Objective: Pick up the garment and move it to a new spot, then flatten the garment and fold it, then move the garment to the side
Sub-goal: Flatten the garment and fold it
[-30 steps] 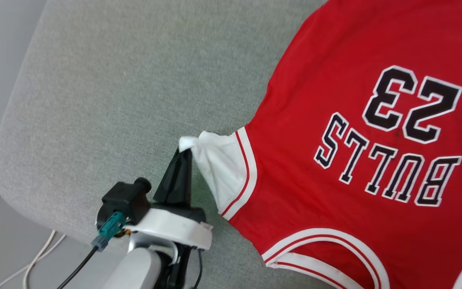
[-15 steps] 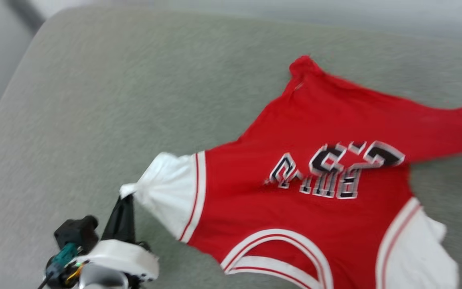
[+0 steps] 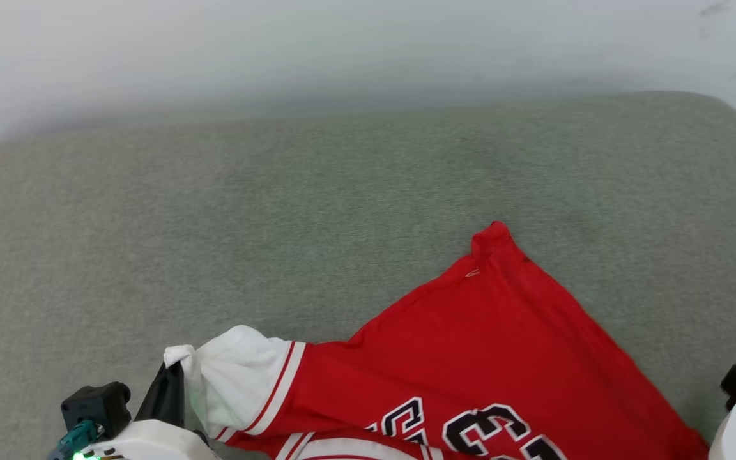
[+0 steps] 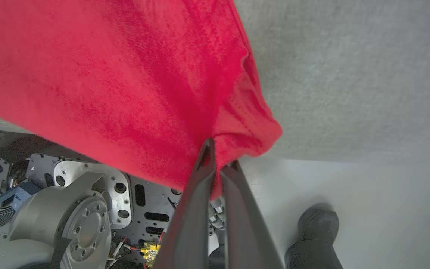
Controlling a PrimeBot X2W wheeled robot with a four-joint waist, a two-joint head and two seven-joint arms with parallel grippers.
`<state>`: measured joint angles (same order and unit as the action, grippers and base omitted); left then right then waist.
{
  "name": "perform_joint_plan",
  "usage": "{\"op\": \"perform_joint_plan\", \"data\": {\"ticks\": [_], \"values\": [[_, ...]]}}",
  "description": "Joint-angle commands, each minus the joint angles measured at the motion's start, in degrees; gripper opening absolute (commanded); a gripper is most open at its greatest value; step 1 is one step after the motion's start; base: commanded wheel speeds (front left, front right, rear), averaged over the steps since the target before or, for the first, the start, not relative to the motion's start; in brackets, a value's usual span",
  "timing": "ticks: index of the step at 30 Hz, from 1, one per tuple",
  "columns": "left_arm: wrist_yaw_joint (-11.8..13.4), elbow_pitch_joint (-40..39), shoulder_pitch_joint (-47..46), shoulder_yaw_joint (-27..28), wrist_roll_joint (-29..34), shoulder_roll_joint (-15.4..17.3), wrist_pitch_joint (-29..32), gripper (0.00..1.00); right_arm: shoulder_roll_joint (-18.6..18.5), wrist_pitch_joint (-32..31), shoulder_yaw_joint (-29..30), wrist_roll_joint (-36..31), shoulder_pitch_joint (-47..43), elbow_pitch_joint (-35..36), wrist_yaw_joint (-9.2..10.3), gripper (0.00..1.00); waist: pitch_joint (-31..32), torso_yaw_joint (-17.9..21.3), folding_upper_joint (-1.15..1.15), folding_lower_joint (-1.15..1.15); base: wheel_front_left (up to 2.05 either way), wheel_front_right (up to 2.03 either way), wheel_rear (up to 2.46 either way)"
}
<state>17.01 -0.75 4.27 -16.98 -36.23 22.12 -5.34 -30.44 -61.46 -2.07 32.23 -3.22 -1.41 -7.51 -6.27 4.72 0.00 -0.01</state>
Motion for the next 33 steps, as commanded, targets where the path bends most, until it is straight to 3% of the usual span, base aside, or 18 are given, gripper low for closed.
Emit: {"op": "perform_joint_plan", "data": {"ticks": [1,2,7,16,20,23,27,33], "values": [[0.55,-0.77,0.57,0.04,0.34,0.61,0.52,0.0,2.1,0.84,0.8,0.23,-1.43,0.7,0.04,0.37,0.75,2.0,0.0,0.01,0.0,0.0,0.0],[0.74,-1.15,0.77,-0.01,0.4,0.83,0.89,0.0,2.75,1.59,1.3,-0.04,-2.04,1.09,0.04,1.0,0.63,2.38,0.0,0.01,0.0,0.0,0.0],[1.44,-2.85,0.38,-0.6,1.24,1.63,2.44,0.0,5.12,7.37,2.23,-0.08,-1.71,3.45,0.04,1.0,-0.22,3.3,0.0,0.01,0.0,0.0,0.0],[2.7,-6.61,-2.62,-1.95,3.08,2.14,4.45,0.0,7.77,36.53,4.2,-3.82,8.85,2.1,0.04,1.0,-4.55,2.34,0.0,0.01,0.0,0.0,0.0],[2.2,-8.38,-6.5,-3.52,4.53,1.31,4.6,0.0,8.1,42.11,1.51,-1.95,17.07,-2.65,0.03,1.0,-9.25,-0.46,0.0,0.01,0.0,0.0,0.0],[1.54,-7.89,-8.63,-4.39,5.07,0.67,4.09,0.0,6.7,37.51,-2.49,-1.69,21.97,-5.2,0.03,1.0,-11.55,-2.38,0.0,0.01,0.0,0.0,0.0],[0.72,-6.98,-11.35,-5.7,5.53,-0.78,3.16,0.0,3.91,26.74,-7.21,0.6,28.64,-7.88,0.04,1.0,-13.73,-5.3,0.0,0.01,0.0,0.0,0.0],[-0.8,-5.56,-14.73,-7.46,6.03,-2.74,1.91,0.0,3.85,13.59,-9.81,2.19,36.34,-11.41,0.03,1.0,-16.66,-9.16,0.0,0.01,0.0,0.0,0.0]]}}
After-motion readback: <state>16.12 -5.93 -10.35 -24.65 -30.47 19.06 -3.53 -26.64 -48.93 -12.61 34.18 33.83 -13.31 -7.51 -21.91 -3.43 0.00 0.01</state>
